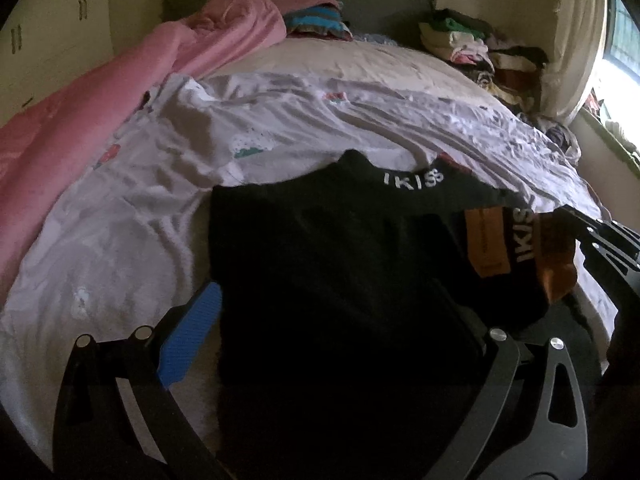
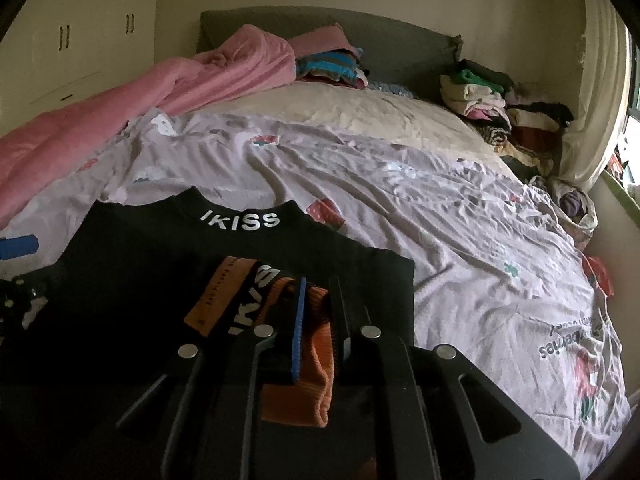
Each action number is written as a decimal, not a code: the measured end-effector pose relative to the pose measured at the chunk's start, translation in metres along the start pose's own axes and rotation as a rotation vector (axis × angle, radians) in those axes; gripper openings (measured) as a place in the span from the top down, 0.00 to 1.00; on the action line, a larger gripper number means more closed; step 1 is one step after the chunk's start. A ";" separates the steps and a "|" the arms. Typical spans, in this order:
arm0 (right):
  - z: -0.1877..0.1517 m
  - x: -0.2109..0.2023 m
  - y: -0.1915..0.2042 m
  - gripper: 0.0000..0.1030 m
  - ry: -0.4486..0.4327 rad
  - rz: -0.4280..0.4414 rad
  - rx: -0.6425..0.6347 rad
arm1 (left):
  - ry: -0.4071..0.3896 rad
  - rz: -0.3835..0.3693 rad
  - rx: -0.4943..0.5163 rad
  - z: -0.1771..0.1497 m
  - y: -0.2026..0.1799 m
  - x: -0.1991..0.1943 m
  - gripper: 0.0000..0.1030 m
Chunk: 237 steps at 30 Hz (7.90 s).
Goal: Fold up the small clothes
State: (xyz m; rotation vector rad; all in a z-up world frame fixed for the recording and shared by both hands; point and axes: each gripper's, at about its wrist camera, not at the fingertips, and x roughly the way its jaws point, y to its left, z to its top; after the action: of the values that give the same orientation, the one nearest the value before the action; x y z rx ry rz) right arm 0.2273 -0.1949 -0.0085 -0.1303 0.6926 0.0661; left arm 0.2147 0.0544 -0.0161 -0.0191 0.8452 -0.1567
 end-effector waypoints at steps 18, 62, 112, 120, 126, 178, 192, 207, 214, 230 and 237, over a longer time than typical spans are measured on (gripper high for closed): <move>-0.023 0.000 -0.017 0.53 0.041 0.056 0.085 | 0.125 -0.072 -0.007 -0.001 -0.009 0.045 0.57; -0.049 -0.016 -0.004 0.12 0.091 0.084 0.119 | 0.051 0.010 -0.046 -0.021 0.014 0.002 0.34; -0.060 -0.156 -0.027 0.04 -0.130 0.047 0.111 | -0.123 0.051 0.042 -0.050 -0.031 -0.114 0.09; -0.073 -0.170 -0.031 0.04 -0.129 0.058 0.096 | -0.119 0.068 0.050 -0.061 -0.031 -0.122 0.09; -0.079 -0.180 -0.032 0.04 -0.127 0.066 0.084 | -0.131 0.072 0.045 -0.070 -0.027 -0.132 0.09; -0.155 -0.172 -0.030 0.04 0.038 0.124 0.066 | 0.087 0.067 -0.128 -0.165 0.066 -0.136 0.09; -0.174 -0.171 -0.033 0.04 0.071 0.123 0.044 | 0.143 -0.070 -0.133 -0.186 0.067 -0.130 0.40; -0.198 -0.166 -0.050 0.05 0.132 0.163 0.067 | 0.222 -0.126 -0.162 -0.204 0.052 -0.093 0.56; -0.212 -0.161 -0.059 0.27 0.192 0.244 0.096 | 0.216 -0.126 -0.150 -0.202 0.054 -0.091 0.62; -0.237 -0.136 -0.065 0.66 0.296 0.275 0.101 | 0.205 -0.120 -0.142 -0.204 0.052 -0.093 0.67; -0.222 -0.159 -0.067 0.90 0.209 0.316 0.088 | 0.180 -0.163 -0.126 -0.196 0.049 -0.109 0.96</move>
State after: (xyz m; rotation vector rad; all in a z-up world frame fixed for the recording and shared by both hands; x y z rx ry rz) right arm -0.0282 -0.2953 -0.0691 0.0595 0.9190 0.3283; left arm 0.0035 0.1278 -0.0694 -0.1949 1.0323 -0.2612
